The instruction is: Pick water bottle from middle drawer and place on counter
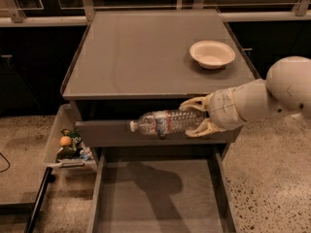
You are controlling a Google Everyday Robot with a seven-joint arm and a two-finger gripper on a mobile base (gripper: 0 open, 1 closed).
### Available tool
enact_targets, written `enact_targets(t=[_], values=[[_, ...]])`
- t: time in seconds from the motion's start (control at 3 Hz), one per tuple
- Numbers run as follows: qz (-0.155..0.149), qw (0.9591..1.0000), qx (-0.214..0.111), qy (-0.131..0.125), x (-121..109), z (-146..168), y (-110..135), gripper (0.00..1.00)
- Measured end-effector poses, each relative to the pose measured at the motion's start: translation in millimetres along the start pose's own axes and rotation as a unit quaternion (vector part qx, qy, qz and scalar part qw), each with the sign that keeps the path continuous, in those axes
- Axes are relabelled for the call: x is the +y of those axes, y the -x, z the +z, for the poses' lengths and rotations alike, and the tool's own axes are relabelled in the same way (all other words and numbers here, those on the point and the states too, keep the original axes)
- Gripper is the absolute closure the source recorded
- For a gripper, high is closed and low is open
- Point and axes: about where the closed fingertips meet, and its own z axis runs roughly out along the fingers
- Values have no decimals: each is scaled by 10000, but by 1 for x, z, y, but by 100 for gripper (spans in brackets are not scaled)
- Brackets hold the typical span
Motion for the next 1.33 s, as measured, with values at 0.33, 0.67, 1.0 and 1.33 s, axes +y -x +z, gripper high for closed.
enact_targets(t=[0.33, 0.67, 1.0, 1.33], values=[[-77, 9999, -124, -39, -51, -18, 18, 100], [-81, 9991, -339, -223, -104, -33, 29, 100], [-80, 9991, -339, -225, -104, -33, 29, 100], [129, 9980, -417, -454, -120, -24, 17, 100]])
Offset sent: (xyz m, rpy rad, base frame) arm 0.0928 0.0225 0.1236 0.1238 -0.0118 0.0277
